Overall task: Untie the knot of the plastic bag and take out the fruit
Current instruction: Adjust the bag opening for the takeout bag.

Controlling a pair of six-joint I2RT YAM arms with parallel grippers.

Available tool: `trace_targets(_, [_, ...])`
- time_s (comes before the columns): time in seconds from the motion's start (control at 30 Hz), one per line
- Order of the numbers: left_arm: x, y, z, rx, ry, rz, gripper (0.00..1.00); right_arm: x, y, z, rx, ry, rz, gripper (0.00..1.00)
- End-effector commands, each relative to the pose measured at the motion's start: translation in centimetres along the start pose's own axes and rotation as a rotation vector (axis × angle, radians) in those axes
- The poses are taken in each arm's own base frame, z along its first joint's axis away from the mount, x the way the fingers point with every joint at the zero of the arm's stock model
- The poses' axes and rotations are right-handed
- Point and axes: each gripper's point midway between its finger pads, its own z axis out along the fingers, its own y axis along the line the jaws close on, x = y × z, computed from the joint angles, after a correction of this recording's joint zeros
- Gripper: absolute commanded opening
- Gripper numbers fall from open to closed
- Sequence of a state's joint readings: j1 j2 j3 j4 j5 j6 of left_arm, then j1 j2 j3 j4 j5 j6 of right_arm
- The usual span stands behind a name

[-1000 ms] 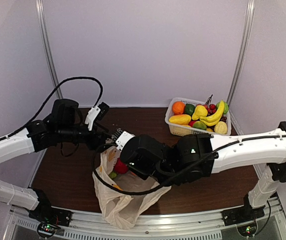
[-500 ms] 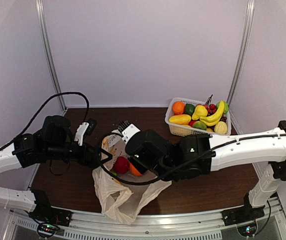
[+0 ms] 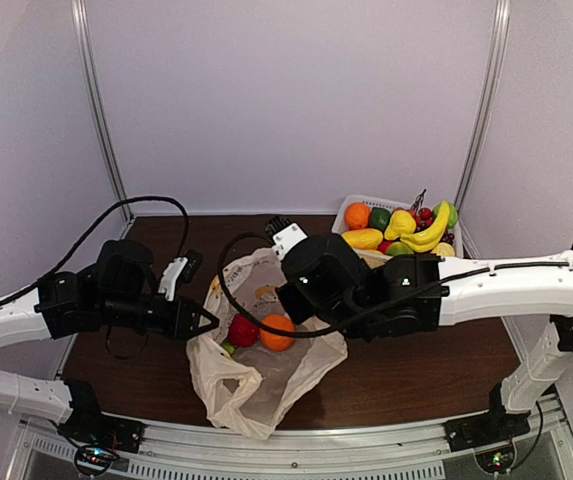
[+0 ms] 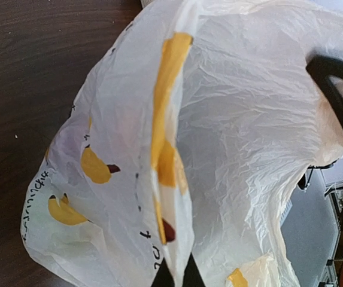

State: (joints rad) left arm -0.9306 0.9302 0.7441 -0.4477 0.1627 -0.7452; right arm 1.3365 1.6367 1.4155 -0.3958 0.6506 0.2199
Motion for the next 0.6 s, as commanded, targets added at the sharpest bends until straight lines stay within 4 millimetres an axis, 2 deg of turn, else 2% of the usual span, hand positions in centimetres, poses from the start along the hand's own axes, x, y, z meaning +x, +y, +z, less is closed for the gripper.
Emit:
trace_targets(0.0, [-2.5, -2.6, 0.5, 0.071, -0.031, 0.106, 0.0, -1.6, -4.0, -1.4, 0.032, -0.051, 0.114, 0.03])
trace_targets(0.03, [-3.0, -3.2, 0.8, 0.082, -0.027, 0.14, 0.0, -1.8, -4.9, -1.7, 0.045, -0.059, 0.128, 0.0])
trace_targets(0.17, [-4.9, -5.1, 2.1, 0.115, -0.012, 0.295, 0.0, -2.2, -9.0, -3.2, 0.12, -0.088, 0.177, 0.0])
trace_targets(0.3, [-6.8, -6.6, 3.1, 0.146, -0.042, 0.451, 0.0, -1.6, -12.3, -4.3, 0.163, -0.095, 0.23, 0.0])
trace_targets(0.4, [-7.2, -7.3, 3.8, 0.183, -0.05, 0.559, 0.0, -0.5, -13.6, -4.6, 0.171, -0.089, 0.265, 0.0])
trace_targets(0.57, [-6.9, -6.6, 5.5, 0.244, 0.006, 0.619, 0.0, 2.6, -14.4, -4.5, 0.205, -0.039, 0.291, 0.0])
